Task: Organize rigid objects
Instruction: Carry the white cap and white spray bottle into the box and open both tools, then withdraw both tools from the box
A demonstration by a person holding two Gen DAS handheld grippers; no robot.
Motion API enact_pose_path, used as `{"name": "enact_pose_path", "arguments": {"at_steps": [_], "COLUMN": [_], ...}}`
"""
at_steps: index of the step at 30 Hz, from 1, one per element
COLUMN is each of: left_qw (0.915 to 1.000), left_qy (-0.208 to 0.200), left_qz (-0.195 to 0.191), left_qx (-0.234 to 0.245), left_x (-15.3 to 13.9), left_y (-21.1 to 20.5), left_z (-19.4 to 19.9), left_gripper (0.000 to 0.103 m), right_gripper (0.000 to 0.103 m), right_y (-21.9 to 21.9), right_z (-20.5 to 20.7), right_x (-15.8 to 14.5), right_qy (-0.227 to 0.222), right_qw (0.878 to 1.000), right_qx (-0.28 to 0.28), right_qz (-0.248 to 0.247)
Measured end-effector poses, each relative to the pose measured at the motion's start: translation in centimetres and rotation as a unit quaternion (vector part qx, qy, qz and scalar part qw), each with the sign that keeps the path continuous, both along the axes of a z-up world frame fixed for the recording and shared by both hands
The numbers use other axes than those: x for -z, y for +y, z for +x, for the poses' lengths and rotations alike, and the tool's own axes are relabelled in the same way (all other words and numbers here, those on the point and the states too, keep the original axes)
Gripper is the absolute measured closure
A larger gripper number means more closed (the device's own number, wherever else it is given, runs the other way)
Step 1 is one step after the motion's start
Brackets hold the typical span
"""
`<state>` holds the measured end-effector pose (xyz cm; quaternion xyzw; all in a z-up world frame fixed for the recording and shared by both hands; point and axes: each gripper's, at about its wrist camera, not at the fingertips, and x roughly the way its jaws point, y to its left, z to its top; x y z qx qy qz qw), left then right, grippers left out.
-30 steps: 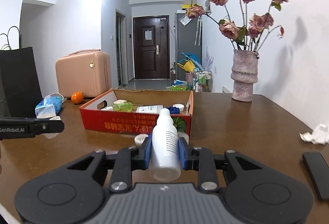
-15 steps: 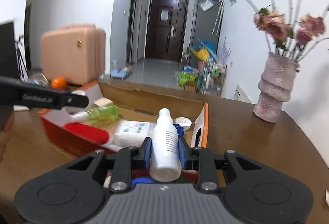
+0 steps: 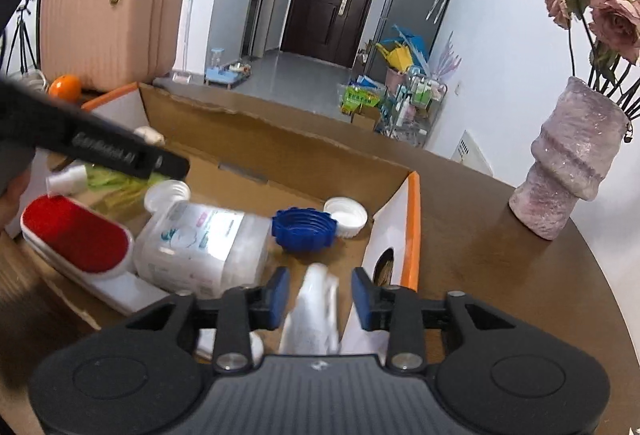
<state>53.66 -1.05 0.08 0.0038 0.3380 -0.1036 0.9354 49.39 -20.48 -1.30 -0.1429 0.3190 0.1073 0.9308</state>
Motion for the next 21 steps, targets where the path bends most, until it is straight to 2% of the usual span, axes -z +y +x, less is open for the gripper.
{"name": "enact_pose_path", "arguments": {"at_steps": [2,6,10,13,17,21], "left_qw": [1.0000,0.9998,0.9991,0.9971,0.9917,0.9871], "left_qy": [-0.008,-0.020,-0.041,-0.075,-0.126,-0.157], "left_qz": [0.003,0.008,0.001,0.000,0.007,0.015], "left_qx": [0.004,-0.001,-0.015,-0.016,-0.024,-0.031], "left_x": [-0.4,-2.1,-4.4,-6.3,-7.7,-7.5], "left_y": [0.2,0.3,0.9,1.3,1.5,1.1], "left_z": [-0.7,-1.8,-4.2,-7.9,-14.6,-20.8], "left_gripper": [0.032,0.028,0.025,0.018,0.013,0.010], "right_gripper": [0.066,0.058,0.056,0.047,0.047,0.047], "right_y": [-0.5,-1.5,-2.3,-3.2,-4.5,-5.1], "right_z": [0.1,-0.2,-2.2,-4.7,-9.6,-15.5], "right_x": [-0.7,-2.5,-4.9,-6.6,-7.7,-7.4], "right_qy": [-0.011,-0.028,-0.049,-0.068,-0.089,-0.107], "right_qw": [1.000,0.999,0.998,0.996,0.993,0.989], "right_qx": [0.005,0.012,0.012,0.011,0.000,-0.014], "right_qz": [0.014,0.036,0.045,0.054,0.081,0.100]}}
